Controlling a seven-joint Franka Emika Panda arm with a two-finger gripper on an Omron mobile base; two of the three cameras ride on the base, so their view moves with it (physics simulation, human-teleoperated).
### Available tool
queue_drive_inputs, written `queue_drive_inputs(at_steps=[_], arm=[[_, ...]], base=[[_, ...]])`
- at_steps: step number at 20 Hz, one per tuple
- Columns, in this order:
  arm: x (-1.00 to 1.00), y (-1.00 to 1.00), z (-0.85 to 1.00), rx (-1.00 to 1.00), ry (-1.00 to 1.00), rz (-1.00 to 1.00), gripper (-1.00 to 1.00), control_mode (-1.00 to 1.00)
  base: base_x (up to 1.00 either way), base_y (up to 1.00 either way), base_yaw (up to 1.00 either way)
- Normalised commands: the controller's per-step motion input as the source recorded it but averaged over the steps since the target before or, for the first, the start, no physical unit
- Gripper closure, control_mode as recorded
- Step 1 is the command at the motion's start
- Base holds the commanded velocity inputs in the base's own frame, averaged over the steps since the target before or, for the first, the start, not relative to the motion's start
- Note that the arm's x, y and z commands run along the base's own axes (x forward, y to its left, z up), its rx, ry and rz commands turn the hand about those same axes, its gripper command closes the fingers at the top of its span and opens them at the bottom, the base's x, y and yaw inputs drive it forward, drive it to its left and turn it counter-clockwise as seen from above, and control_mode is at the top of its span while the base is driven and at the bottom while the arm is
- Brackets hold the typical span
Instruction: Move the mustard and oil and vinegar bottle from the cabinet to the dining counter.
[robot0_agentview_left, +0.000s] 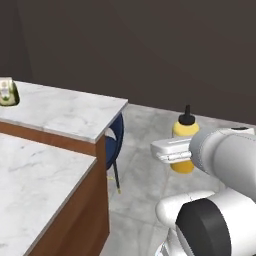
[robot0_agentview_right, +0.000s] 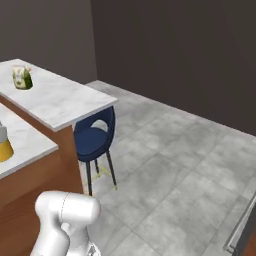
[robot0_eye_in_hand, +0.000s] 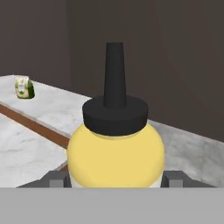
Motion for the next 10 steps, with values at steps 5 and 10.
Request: queue_drive_inputs(at_steps=[5,10], arm=[[0.00,0.00,0.00,0.00,0.00,0.00,1.00,1.00],[0.00,0.00,0.00,0.00,0.00,0.00,1.00,1.00]], base=[[0.73,-0.44,0.02],[0.73,-0.41,0.06]])
